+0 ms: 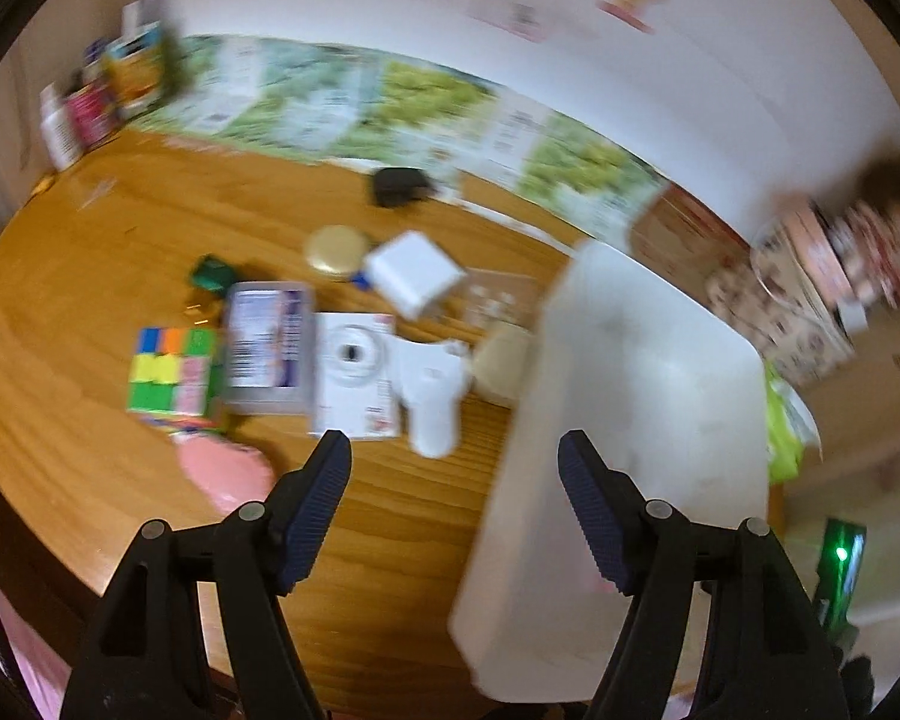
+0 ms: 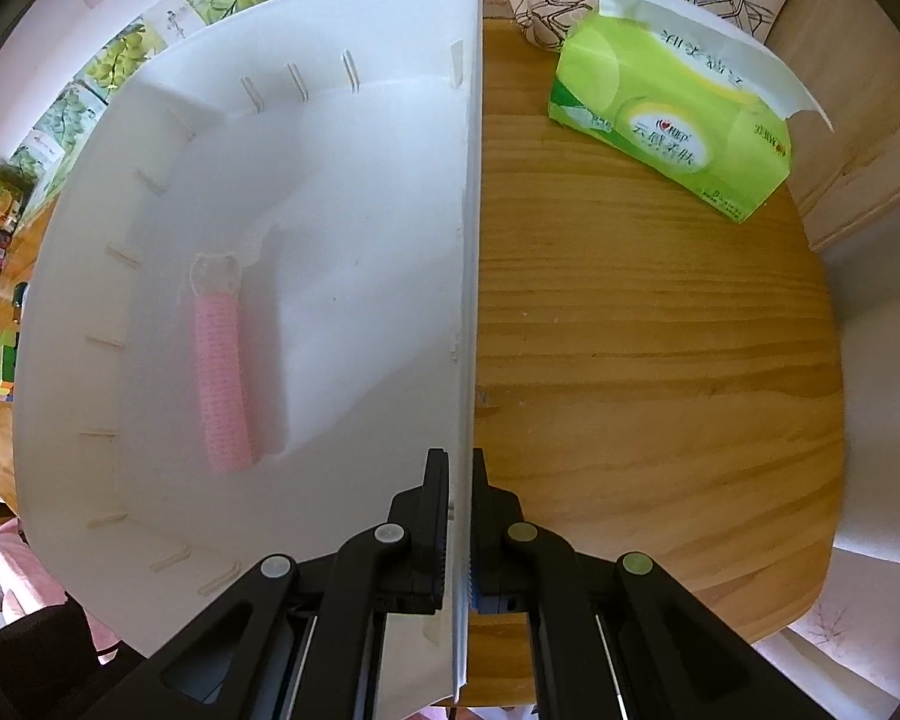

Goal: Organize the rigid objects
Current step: 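Grasp the pink round compact with the left gripper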

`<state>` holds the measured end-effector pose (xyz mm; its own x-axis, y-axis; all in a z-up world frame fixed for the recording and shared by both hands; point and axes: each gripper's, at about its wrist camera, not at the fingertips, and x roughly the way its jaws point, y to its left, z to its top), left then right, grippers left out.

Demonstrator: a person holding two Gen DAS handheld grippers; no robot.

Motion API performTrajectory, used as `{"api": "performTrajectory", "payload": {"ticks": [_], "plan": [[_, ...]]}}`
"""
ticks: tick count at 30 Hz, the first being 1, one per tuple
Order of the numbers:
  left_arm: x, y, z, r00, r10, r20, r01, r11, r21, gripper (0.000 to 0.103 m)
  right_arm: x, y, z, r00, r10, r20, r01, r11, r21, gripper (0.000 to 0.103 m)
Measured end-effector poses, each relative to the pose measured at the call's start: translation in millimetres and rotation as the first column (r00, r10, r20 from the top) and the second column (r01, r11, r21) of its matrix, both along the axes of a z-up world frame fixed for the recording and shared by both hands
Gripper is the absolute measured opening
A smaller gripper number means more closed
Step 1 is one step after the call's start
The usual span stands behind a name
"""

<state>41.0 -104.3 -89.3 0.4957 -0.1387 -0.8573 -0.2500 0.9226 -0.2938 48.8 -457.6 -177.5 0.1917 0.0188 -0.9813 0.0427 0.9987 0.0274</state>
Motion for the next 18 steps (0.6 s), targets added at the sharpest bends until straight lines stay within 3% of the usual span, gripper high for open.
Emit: {"api": "performTrajectory", "payload": {"ticks": [13,18], "plan": [[-14.5,88.2,-37.3,0.972,0.201,-0.121,-0.207,0.978,-0.034,0.077,-6.7,3.4,-2.0,0.999,-0.032,-0.019,0.032,0.999,-0.009,0.004],[-18.5,112.7,-68.3,0.939,0.269,-0.212,-0.287,0.956,-0.058,0.080,-11.5,4.5,-2.4,0.999,-0.027,-0.019,0.027,1.000,-0.013,0.004]]}}
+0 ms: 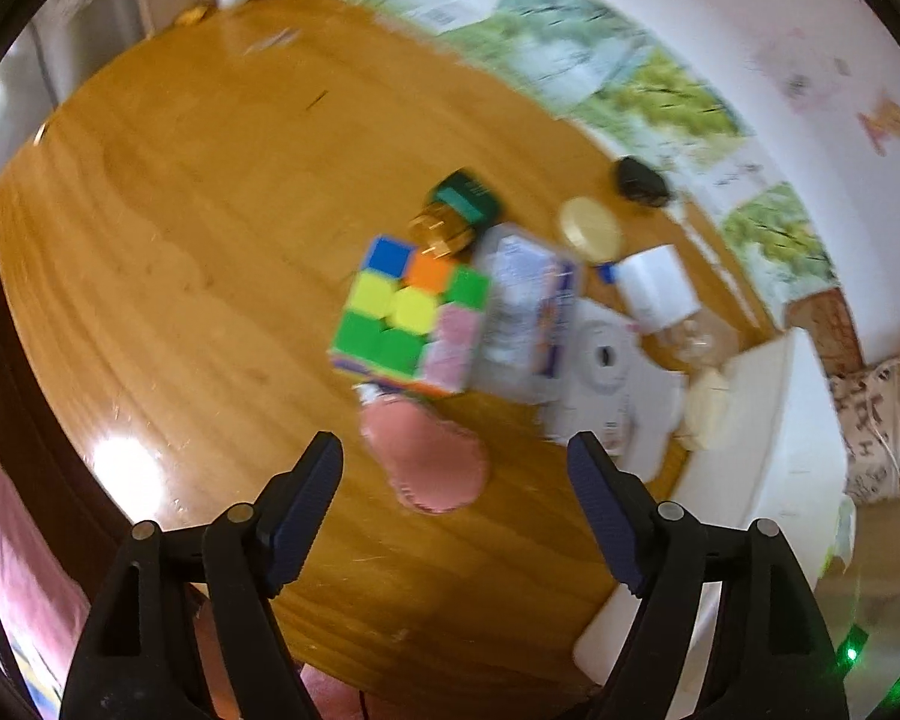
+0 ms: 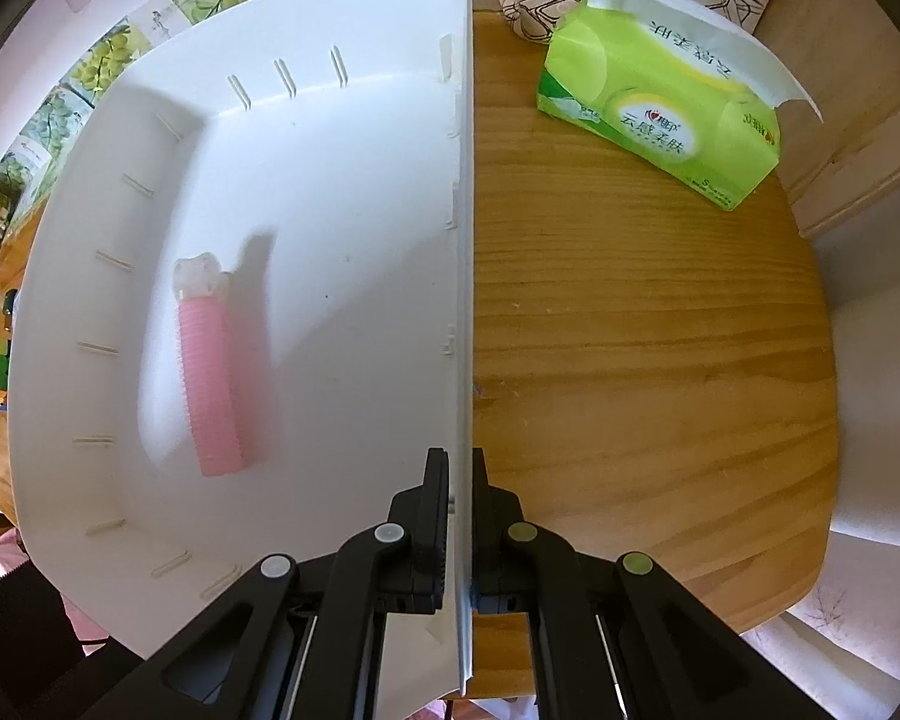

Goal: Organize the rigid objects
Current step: 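Grasp the pink round compact with the left gripper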

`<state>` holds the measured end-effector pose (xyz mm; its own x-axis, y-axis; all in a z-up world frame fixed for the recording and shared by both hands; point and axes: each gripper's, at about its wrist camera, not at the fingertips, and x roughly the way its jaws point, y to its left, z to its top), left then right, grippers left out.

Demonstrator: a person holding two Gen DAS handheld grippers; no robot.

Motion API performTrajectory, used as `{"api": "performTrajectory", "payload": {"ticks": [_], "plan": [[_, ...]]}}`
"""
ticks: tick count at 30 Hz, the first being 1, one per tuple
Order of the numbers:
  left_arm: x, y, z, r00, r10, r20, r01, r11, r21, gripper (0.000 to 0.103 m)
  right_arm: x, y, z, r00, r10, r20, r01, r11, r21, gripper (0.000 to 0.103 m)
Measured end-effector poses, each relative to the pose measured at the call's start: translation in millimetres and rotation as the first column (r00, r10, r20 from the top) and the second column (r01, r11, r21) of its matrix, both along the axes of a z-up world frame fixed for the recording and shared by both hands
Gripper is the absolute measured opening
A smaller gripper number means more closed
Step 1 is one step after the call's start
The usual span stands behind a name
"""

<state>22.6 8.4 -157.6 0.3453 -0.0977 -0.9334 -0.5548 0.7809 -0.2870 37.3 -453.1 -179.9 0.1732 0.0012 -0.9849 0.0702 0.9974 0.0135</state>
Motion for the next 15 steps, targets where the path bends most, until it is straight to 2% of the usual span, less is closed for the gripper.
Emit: {"api": "performTrajectory", "payload": {"ticks": [8,15], "plan": [[6.7,10.5,-38.2,0.993,0.006,-0.116,-0.013,0.998,-0.061,0.081,13.7,-6.5,-4.2,0.999,-0.033,-0.010,0.033,0.999,0.008,0.004],[22.4,10.3,-59.9,0.982,0.004,-0.190,-0.027,0.993,-0.116,0.081,15.5,-15.0,-6.5,0.998,-0.062,-0.017,0.062,0.998,0.017,0.004]]}}
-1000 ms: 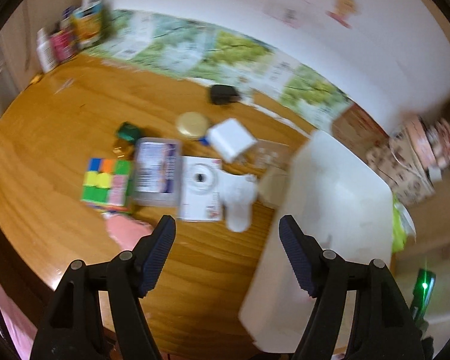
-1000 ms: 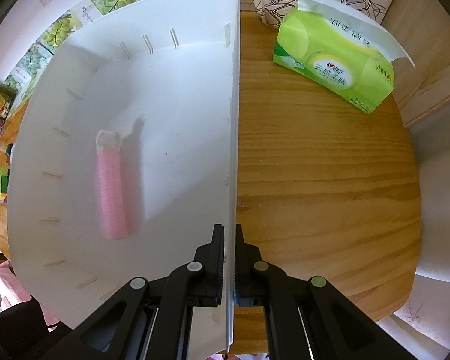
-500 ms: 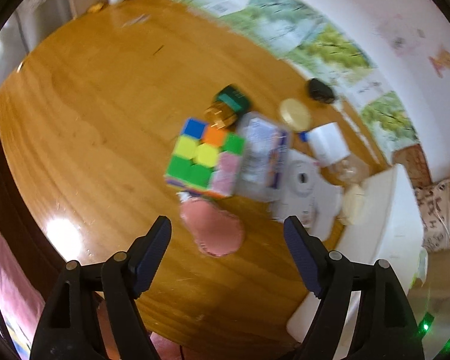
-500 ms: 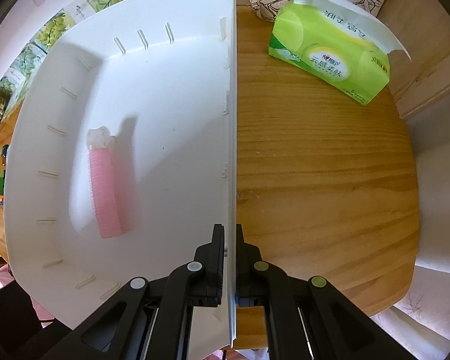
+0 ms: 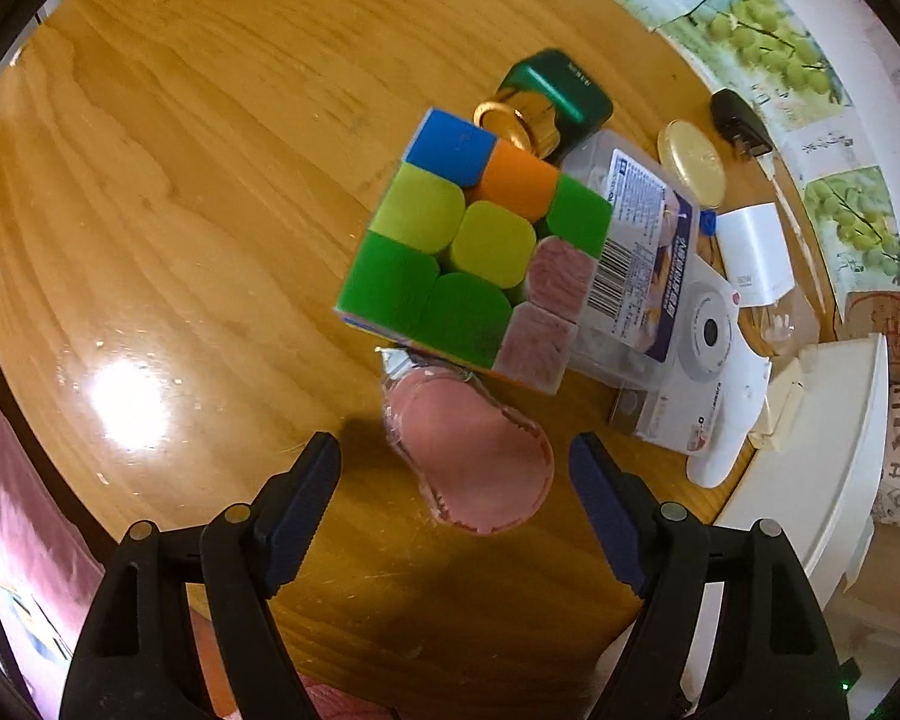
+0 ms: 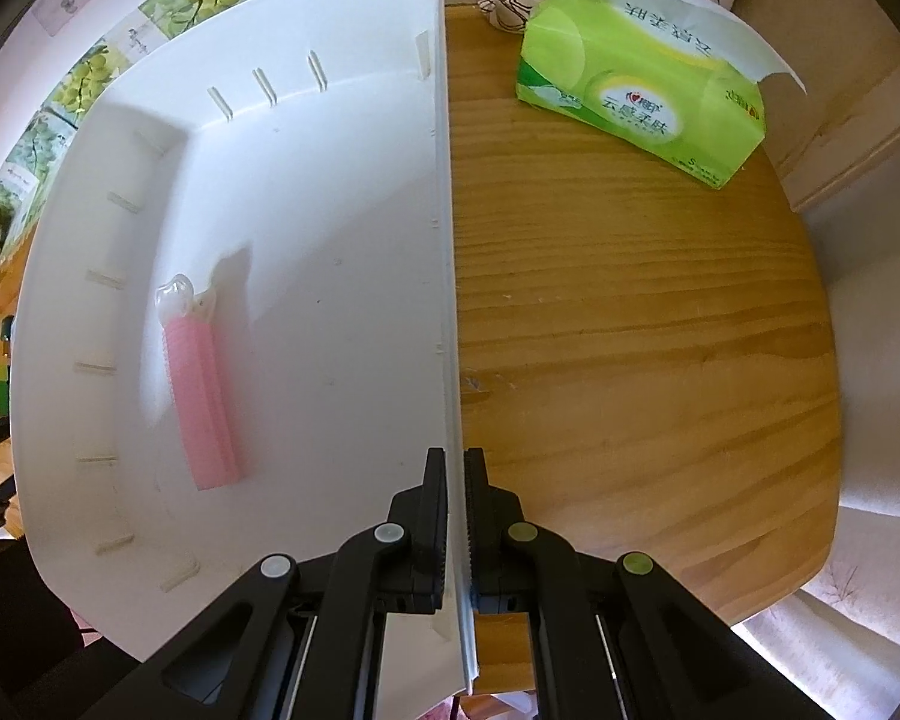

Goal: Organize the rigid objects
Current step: 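Grasp the pink round compact with the left gripper, then carry the pink compact into the tray and open the left gripper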

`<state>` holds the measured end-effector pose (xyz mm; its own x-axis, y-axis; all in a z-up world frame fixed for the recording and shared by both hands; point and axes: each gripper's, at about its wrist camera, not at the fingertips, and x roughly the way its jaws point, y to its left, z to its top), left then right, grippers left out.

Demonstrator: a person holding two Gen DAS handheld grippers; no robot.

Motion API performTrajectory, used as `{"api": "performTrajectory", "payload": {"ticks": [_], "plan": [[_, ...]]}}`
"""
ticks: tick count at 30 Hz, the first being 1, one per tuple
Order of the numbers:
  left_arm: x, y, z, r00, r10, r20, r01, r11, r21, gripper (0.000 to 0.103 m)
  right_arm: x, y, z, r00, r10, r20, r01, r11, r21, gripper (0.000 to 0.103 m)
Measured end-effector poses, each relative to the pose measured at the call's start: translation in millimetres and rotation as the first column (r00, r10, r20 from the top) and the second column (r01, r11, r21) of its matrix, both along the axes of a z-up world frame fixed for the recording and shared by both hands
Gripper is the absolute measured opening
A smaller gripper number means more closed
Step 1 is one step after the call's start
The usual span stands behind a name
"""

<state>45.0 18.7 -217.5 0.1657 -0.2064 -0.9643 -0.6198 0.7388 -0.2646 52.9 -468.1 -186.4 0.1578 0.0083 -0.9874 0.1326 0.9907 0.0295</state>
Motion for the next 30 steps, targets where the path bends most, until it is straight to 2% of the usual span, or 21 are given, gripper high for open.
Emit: {"api": "performTrajectory", "payload": {"ticks": [3,11,14,15,16,21,30], "plan": [[7.2,-2.5,-2.4,1.000,0.002,-0.006,-0.002,1.000,-0.001,0.082,1.6,-3.5,-0.3,1.000,-0.007,-0.005,0.007,1.000,0.003,0.004],[26.1,-18.8,-1.6,0.999,-0.018,-0.042,0.021,0.997,0.069,0.081,7.8,-5.7,-1.3,1.000,-0.007,-0.026,0.007,1.000,-0.008,0.005],[30.7,-24.4,-0.1,0.999,-0.018,-0.050,0.022,0.996,0.092,0.074,9.4,-4.9,-3.0,0.999,-0.005,-0.032,0.004,1.000,-0.013,0.005],[33.1,-26.7,0.7,0.998,-0.021,-0.055,0.026,0.994,0.103,0.067,10.0,-5.2,-3.4,0.999,-0.003,-0.034,0.003,1.000,-0.013,0.005],[34.2,-28.5,1.7,0.998,-0.026,-0.061,0.033,0.993,0.117,0.065,10.6,-5.7,-4.0,0.999,-0.002,-0.035,0.001,1.000,-0.014,0.005],[38.6,-29.7,1.8,0.998,-0.023,-0.059,0.029,0.994,0.102,0.064,12.2,-3.2,-7.9,0.999,0.006,-0.042,-0.007,1.000,-0.018,0.005],[3.2,-27.6,7.1,0.997,-0.046,-0.057,0.052,0.993,0.102,0.064,12.9,8.5,-12.4,0.998,0.044,-0.053,-0.045,0.999,-0.016,0.005]]}}
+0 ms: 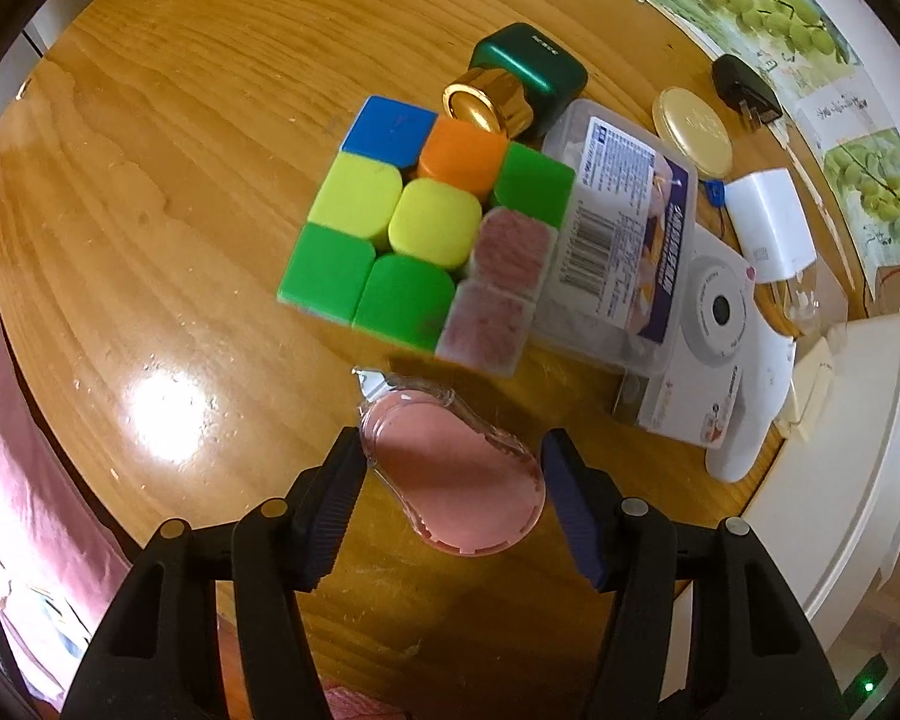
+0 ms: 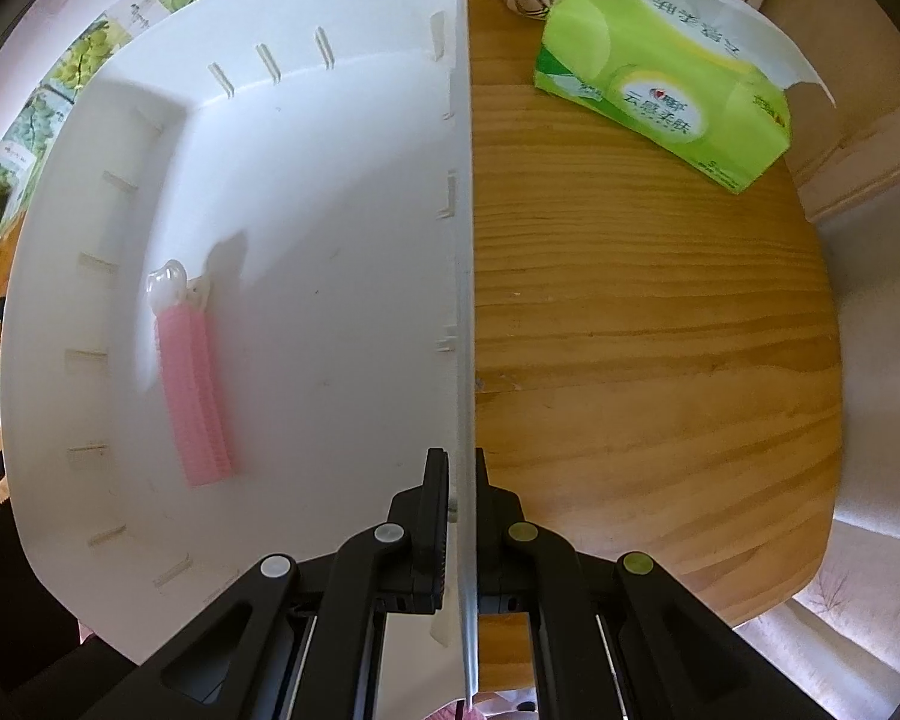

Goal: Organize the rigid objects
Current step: 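Carry the pink compact into the tray and open the left gripper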

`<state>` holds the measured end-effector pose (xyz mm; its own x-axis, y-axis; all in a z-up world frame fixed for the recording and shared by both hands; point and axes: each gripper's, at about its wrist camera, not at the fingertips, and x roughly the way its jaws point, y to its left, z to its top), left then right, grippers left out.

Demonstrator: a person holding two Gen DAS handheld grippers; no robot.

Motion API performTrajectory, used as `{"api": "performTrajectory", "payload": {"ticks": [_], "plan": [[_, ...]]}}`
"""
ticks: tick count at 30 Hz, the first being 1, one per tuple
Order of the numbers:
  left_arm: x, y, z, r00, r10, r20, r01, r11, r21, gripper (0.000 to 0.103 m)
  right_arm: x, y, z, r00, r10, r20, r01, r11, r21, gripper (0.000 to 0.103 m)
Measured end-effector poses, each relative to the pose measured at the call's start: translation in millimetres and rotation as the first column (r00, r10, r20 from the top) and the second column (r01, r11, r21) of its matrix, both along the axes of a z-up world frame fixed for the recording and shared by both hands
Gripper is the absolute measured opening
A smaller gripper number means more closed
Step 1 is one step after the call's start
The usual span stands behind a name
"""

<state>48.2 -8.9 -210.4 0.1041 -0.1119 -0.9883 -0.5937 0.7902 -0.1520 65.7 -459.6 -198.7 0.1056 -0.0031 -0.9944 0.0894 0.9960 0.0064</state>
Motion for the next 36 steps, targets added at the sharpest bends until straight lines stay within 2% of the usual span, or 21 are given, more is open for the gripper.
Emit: {"api": "performTrajectory", "payload": {"ticks": [5,10,15,19,25,28,33,36], "plan": [[-11.5,-12.5,12.1,0.999,-0.032,0.010,0.032,0.999,0.017,0.063,1.1,10.1,-4.3,0.999,0.046,-0.008,-0.046,0.999,-0.021,0.005],[-19.3,-34.4,36.2,0.995,-0.096,0.030,0.094,0.994,0.052,0.062,0.9,15.9,-6.9,0.997,0.077,-0.009,-0.077,0.997,-0.018,0.005],[-16.2,-58.8,69.3,0.983,-0.162,0.084,0.154,0.983,0.096,0.062,-2.1,22.2,-9.7,0.995,0.100,-0.002,-0.100,0.995,-0.011,0.005],[-16.0,-71.6,94.6,0.965,-0.230,0.128,0.221,0.972,0.080,0.062,-3.4,24.5,-8.9,0.993,0.116,0.002,-0.116,0.993,-0.010,0.005],[-7.8,-99.9,132.2,0.926,-0.323,0.196,0.302,0.945,0.127,0.062,-8.2,29.5,-8.5,0.991,0.134,0.012,-0.134,0.991,-0.010,0.006],[-1.8,-121.7,144.4,0.897,-0.380,0.226,0.354,0.923,0.149,0.062,-10.6,30.5,-7.9,0.990,0.139,0.019,-0.139,0.990,-0.002,0.006],[1.8,-163.4,160.9,0.833,-0.497,0.244,0.456,0.866,0.205,0.062,-14.1,34.4,-5.6,0.988,0.154,0.028,-0.154,0.988,0.006,0.006],[0.3,-188.1,165.6,0.790,-0.560,0.251,0.519,0.828,0.213,0.062,-19.0,33.1,-3.1,0.986,0.163,0.033,-0.163,0.986,0.015,0.007]]}}
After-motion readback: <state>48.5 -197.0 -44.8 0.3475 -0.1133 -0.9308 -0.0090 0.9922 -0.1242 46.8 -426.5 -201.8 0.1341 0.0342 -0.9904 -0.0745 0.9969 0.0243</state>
